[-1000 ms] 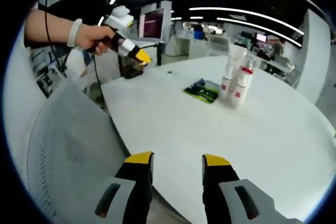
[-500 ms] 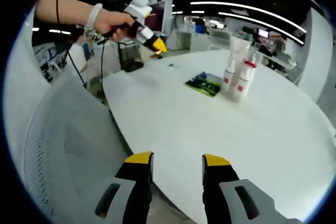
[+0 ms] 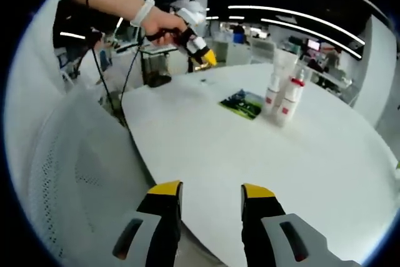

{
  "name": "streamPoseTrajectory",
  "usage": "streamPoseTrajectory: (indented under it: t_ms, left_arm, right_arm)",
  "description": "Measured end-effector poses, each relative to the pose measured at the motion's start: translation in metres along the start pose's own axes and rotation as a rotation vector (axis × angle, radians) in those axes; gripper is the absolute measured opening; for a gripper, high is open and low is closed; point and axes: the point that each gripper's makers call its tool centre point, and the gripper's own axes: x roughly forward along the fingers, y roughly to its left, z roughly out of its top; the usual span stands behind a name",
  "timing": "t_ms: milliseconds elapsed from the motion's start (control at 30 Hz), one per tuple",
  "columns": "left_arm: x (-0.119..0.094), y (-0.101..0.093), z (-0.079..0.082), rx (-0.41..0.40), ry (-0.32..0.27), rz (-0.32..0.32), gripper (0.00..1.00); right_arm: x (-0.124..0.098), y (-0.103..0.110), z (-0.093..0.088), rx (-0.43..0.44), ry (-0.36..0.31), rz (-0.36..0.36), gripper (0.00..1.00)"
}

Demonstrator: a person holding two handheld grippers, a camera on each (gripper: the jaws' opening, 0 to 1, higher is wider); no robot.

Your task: Arrange the skincare products in the storage area until every visible bottle or jar stands upright without overlapping.

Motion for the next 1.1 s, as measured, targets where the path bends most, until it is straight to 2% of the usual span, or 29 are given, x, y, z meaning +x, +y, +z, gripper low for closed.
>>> streamPoseTrajectory:
  t_ms: [133,233,467,867,1033,1100]
  left_arm:
    - [0.015,-0.001,0.006,0.021,0.011,0.016,0.35]
    - [0.025,-0.003,0.008,0.005,0.011,0.011,0.35]
    - [0.053,-0.004,-0.002,0.016,0.061,0.049,0.35]
    - [0.085,0.019,-0.003,0.013,0.107,0.114,0.35]
    - [0.089,0.011,-0.002,0.017,0.114,0.114,0.35]
    - [0.091,0.005,-0.001,-0.006,0.116,0.1,0.35]
  right_arm:
    - [0.0,-0.002,-0.001,0.005,0.0,-0.005,0.39]
    - [0.001,-0.005,-0.003,-0.003,0.008,-0.018,0.39]
    - [0.002,-0.005,-0.008,0.0,0.025,-0.016,0.39]
    - [0.003,-0.009,-0.016,0.014,0.051,-0.018,0.38]
    - [0.004,-0.008,-0.016,0.017,0.055,-0.014,0.38]
    - [0.004,-0.007,-0.015,0.018,0.05,-0.012,0.39]
